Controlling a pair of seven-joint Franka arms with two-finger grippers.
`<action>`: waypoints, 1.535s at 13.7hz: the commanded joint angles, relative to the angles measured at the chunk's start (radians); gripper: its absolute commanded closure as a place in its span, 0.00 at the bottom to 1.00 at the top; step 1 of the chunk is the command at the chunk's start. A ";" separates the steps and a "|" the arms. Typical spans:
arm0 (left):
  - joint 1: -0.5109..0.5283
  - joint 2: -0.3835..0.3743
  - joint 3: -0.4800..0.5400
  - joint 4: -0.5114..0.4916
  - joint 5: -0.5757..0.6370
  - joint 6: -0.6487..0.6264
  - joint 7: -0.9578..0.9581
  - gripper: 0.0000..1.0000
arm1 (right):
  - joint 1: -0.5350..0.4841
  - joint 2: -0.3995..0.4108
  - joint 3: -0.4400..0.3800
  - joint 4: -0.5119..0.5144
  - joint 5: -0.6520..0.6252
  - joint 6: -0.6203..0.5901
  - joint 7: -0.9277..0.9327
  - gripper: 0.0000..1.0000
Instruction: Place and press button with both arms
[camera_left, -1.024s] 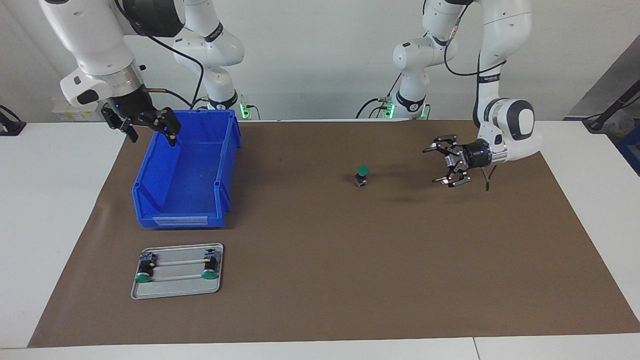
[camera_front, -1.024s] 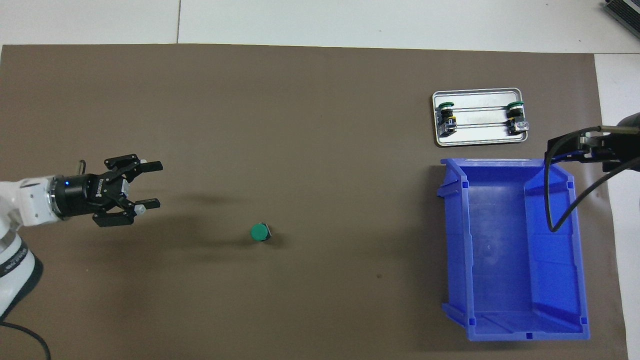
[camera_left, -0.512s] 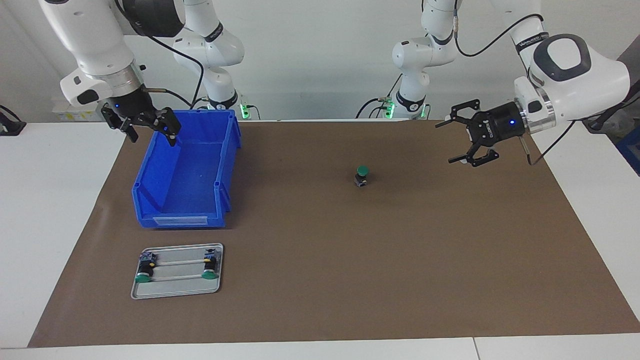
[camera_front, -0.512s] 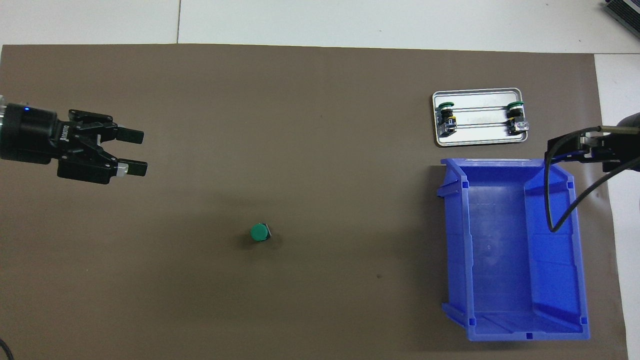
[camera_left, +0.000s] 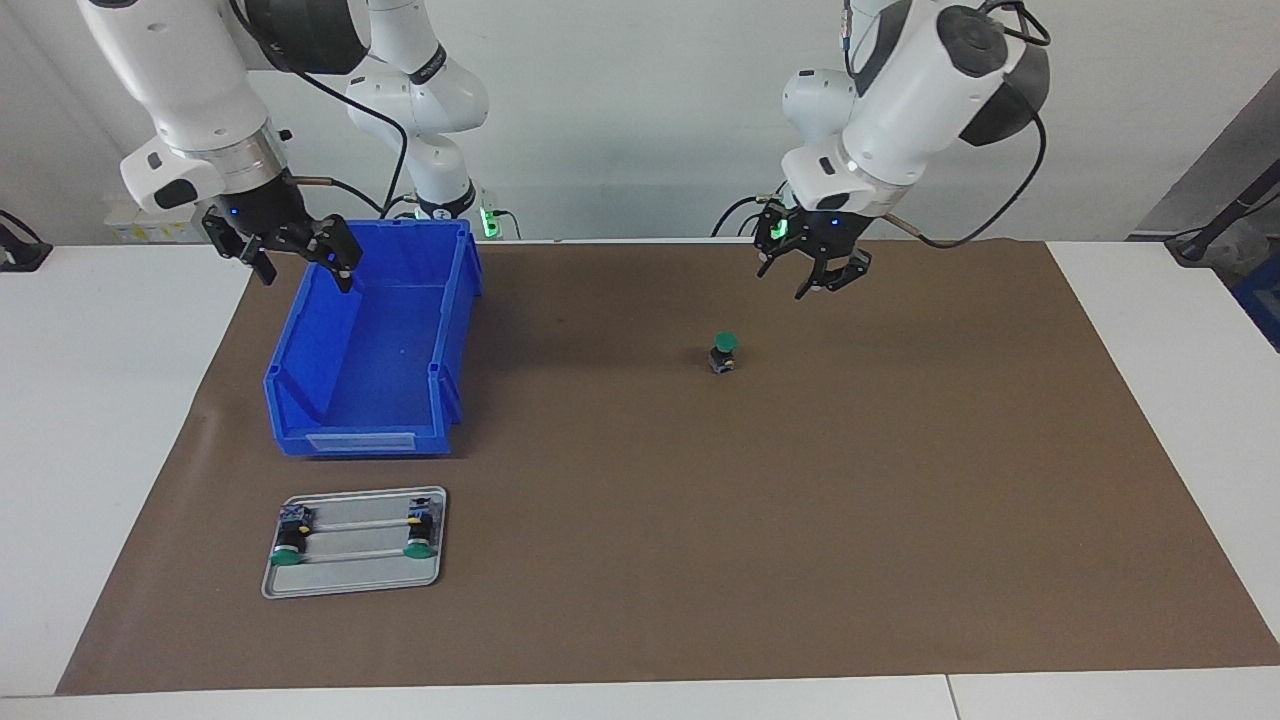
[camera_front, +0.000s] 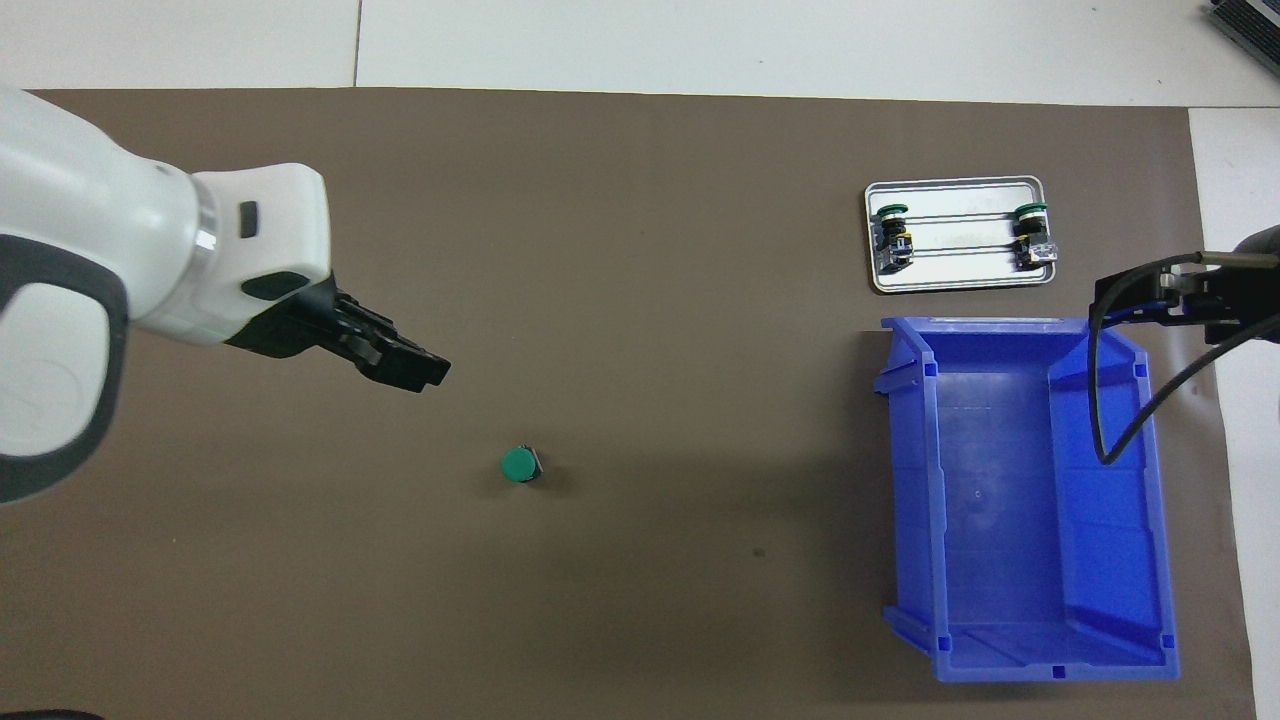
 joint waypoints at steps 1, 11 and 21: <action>-0.055 -0.105 0.015 -0.207 0.071 0.109 -0.188 0.87 | 0.005 -0.025 -0.011 -0.028 0.004 0.007 -0.021 0.00; -0.134 -0.090 0.011 -0.576 0.071 0.582 -0.379 1.00 | 0.005 -0.025 -0.011 -0.028 0.004 0.007 -0.021 0.00; -0.164 -0.088 0.008 -0.684 0.071 0.711 -0.379 1.00 | 0.005 -0.025 -0.011 -0.028 0.004 0.007 -0.021 0.00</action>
